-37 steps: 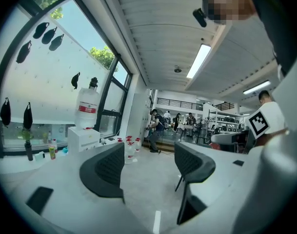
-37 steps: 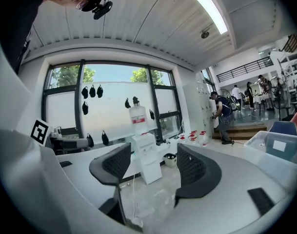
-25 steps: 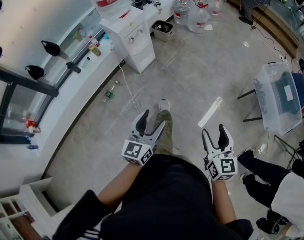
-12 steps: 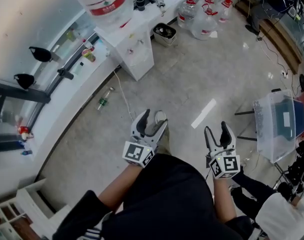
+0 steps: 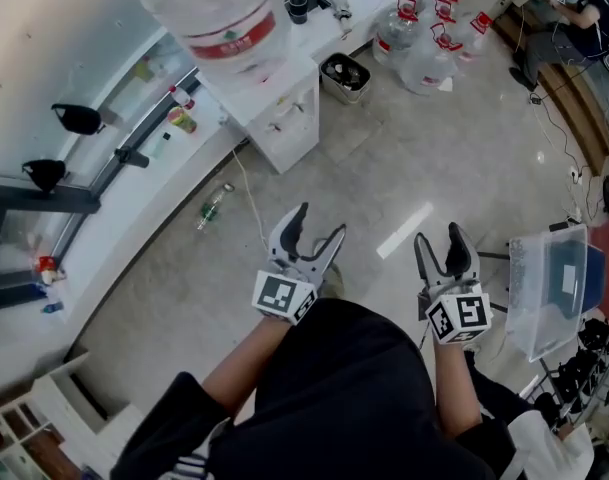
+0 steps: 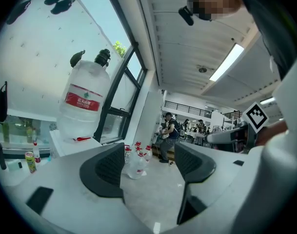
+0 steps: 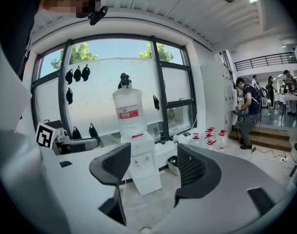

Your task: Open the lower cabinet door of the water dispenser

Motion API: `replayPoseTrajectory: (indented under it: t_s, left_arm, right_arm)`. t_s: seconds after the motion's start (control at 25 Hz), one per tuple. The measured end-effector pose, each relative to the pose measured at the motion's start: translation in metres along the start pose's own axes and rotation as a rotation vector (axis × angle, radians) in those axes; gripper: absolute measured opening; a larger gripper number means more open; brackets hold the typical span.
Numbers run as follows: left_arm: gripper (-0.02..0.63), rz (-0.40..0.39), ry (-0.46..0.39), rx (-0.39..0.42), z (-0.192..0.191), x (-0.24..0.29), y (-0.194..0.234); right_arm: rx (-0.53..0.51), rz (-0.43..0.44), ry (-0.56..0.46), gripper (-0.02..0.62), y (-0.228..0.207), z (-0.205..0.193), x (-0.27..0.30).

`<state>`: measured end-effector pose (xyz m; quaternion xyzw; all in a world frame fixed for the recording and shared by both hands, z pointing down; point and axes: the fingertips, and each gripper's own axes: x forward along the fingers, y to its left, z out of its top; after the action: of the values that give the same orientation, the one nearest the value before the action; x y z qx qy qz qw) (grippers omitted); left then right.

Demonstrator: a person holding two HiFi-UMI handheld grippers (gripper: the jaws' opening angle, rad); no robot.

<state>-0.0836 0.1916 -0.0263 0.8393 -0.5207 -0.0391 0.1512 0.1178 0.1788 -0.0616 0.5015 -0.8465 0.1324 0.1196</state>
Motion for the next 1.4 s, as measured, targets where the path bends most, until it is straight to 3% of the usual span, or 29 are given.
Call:
replayPoseTrajectory:
  t_s: [0.32, 0.52, 0.84, 1.16, 1.28, 1.4]
  left_arm:
    - [0.296, 0.001, 0.017, -0.041, 0.010, 0.026, 0.041]
    - [0.296, 0.049, -0.008, -0.026, 0.016, 0.024, 0.064]
    - [0.296, 0.214, -0.043, -0.058, 0.027, 0.017, 0.106]
    - [0.296, 0.413, -0.082, -0.077, 0.028, 0.043, 0.147]
    - [0.296, 0.525, -0.086, -0.109, 0.032, 0.061, 0.169]
    - [0.296, 0.572, -0.091, -0.089, 0.047, 0.091, 0.177]
  right_arm:
    - [-0.001, 0.045, 0.025, 0.262, 0.012, 0.018, 0.070]
    - [0.001, 0.083, 0.050, 0.262, 0.015, 0.019, 0.092]
    - [-0.045, 0.205, 0.030, 0.262, 0.021, 0.043, 0.148]
    - [-0.085, 0.450, 0.049, 0.262, 0.027, 0.060, 0.249]
    - [-0.125, 0.546, 0.041, 0.262, 0.020, 0.084, 0.290]
    - [-0.165, 0.607, 0.008, 0.262, 0.008, 0.114, 0.323]
